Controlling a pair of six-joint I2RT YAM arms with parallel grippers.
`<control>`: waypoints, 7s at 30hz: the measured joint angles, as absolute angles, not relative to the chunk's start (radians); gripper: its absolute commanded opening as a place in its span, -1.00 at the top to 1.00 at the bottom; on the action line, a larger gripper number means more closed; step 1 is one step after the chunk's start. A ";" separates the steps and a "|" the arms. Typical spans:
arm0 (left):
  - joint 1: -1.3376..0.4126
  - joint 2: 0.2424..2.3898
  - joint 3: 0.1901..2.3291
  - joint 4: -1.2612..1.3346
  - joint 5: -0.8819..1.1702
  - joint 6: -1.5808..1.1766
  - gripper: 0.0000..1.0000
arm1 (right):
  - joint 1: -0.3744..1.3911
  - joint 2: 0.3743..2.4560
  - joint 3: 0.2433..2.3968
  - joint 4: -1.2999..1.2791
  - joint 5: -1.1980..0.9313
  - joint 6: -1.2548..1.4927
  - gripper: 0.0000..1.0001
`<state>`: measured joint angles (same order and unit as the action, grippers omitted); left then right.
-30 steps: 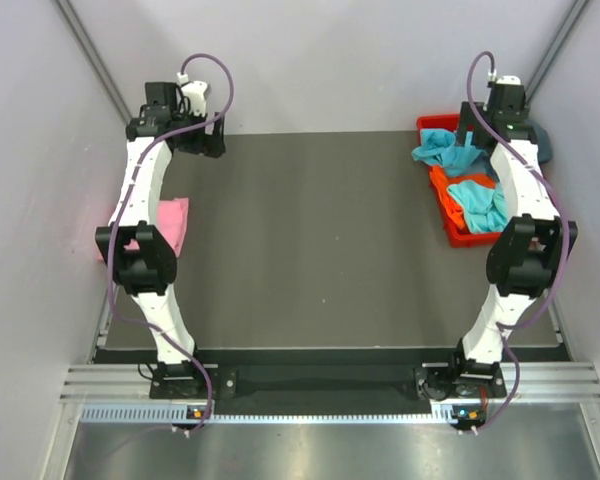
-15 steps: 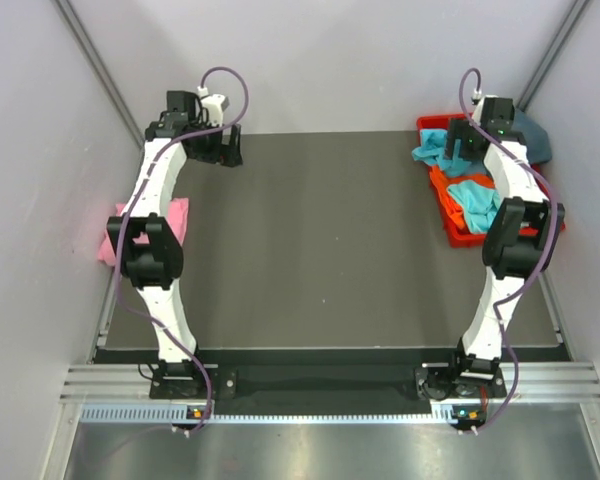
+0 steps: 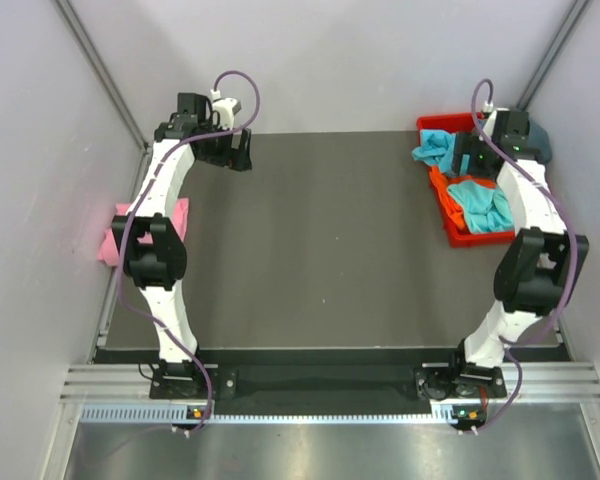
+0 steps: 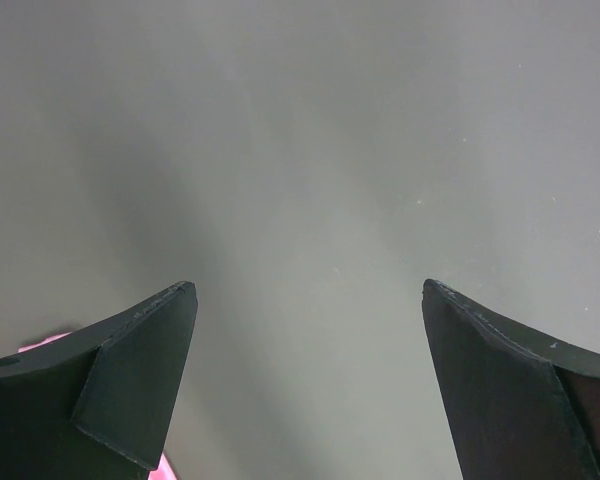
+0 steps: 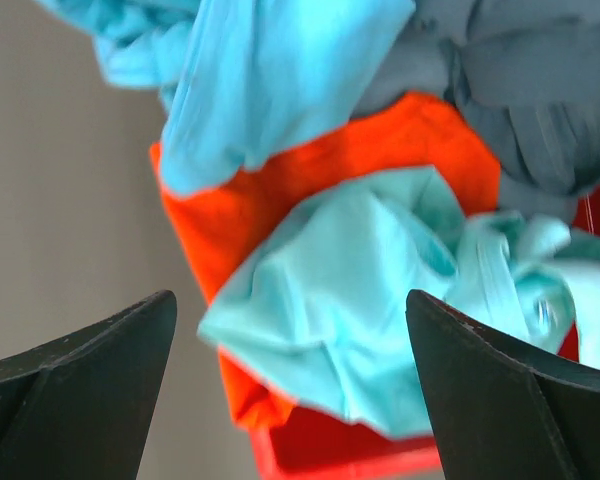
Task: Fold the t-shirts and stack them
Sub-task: Grab the tshirt from the pile, then move the tshirt to the center of the board, then flatten the tshirt out
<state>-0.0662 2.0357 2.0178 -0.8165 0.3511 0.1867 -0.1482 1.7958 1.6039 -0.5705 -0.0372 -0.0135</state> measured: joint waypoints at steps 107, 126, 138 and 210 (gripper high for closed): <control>-0.040 1.453 1.403 -0.681 0.422 -0.121 -0.95 | 0.412 1.083 1.034 -0.635 -0.204 -0.317 -0.29; 0.124 1.390 1.385 -0.681 0.384 -0.115 -0.93 | 0.584 1.910 1.665 -0.508 -0.260 -0.310 -0.23; 0.128 1.383 1.388 -0.682 0.387 -0.116 -0.93 | 0.726 2.022 1.623 -0.527 -0.202 -0.385 -0.21; 0.162 1.384 1.346 -0.640 0.553 -0.233 -0.85 | 0.632 1.624 1.407 -0.483 0.161 -0.255 0.67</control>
<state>0.1623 1.3838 1.3460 -0.6395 0.5529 -0.2333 0.6315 1.6241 1.4071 -0.4831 0.1608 -0.2550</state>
